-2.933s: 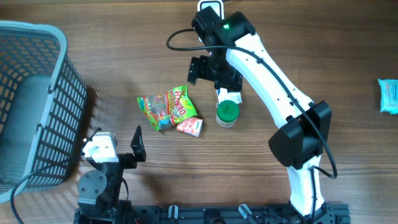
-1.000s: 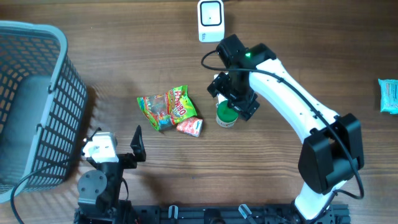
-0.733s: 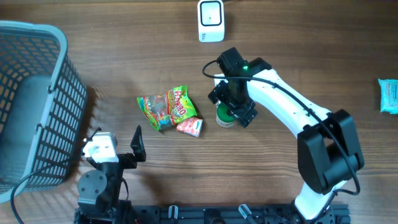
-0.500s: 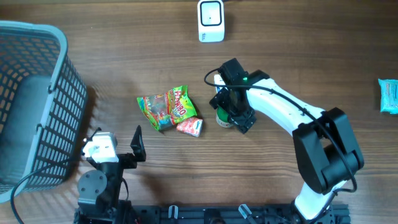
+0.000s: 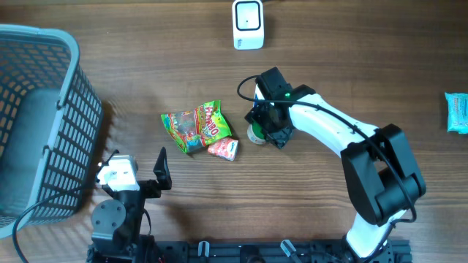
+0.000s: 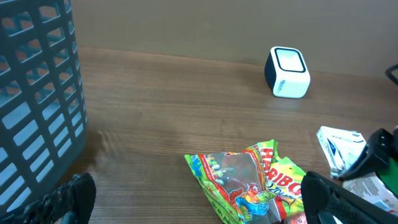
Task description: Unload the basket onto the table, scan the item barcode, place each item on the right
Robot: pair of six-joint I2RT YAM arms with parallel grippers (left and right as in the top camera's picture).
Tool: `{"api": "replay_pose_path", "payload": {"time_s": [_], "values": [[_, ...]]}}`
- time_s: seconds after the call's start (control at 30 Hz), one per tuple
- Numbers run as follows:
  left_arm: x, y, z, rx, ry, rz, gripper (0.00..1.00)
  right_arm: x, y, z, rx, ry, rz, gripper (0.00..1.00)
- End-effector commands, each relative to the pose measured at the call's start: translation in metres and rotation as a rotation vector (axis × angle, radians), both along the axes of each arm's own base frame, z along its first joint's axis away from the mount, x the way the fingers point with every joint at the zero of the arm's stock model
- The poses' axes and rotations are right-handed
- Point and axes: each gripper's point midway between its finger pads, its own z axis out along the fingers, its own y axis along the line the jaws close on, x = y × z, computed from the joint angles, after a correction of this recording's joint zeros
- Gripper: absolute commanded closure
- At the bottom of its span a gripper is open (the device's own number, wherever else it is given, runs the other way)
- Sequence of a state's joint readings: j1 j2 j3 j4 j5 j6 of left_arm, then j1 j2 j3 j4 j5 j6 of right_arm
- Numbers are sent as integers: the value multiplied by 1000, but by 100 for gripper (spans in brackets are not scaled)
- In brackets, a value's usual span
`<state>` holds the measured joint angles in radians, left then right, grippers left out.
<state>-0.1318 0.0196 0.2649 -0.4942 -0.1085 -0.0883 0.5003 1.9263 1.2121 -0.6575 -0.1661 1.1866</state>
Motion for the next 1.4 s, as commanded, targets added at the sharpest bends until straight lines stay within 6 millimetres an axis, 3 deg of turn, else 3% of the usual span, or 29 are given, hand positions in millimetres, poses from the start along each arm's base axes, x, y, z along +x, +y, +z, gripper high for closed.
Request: {"api": "replay_pose_path", "payload": {"time_s": [0.0,0.1,0.23,0.37,0.47,0.57,0.67,0.77,0.9,1.0,1.2,1.37], "values": [[0,2,-2,-2,-1,12,0,-25,-13,-48,-74,118,35,37],[0,2,-2,-2,-1,12,0,-22,-4,-47,-30,106,45,38],[0,2,-2,-2,-1,12,0,-16,30,-28,147,94,135,41],[0,2,-2,-2,-1,12,0,-11,58,20,346,43,250,41],[0,2,-2,-2,-1,12,0,-13,66,64,487,-8,318,41],[0,2,-2,-2,-1,12,0,-20,54,108,573,-58,369,41],[0,2,-2,-2,-1,12,0,-29,25,144,611,-95,377,41],[0,2,-2,-2,-1,12,0,-43,-9,165,600,-96,341,41],[0,2,-2,-2,-1,12,0,-49,-27,174,621,-90,318,41],[0,2,-2,-2,-1,12,0,-56,-16,189,739,-117,390,41],[0,2,-2,-2,-1,12,0,-65,-20,184,708,-133,469,41],[0,2,-2,-2,-1,12,0,-99,-26,188,711,-90,575,41]]}}
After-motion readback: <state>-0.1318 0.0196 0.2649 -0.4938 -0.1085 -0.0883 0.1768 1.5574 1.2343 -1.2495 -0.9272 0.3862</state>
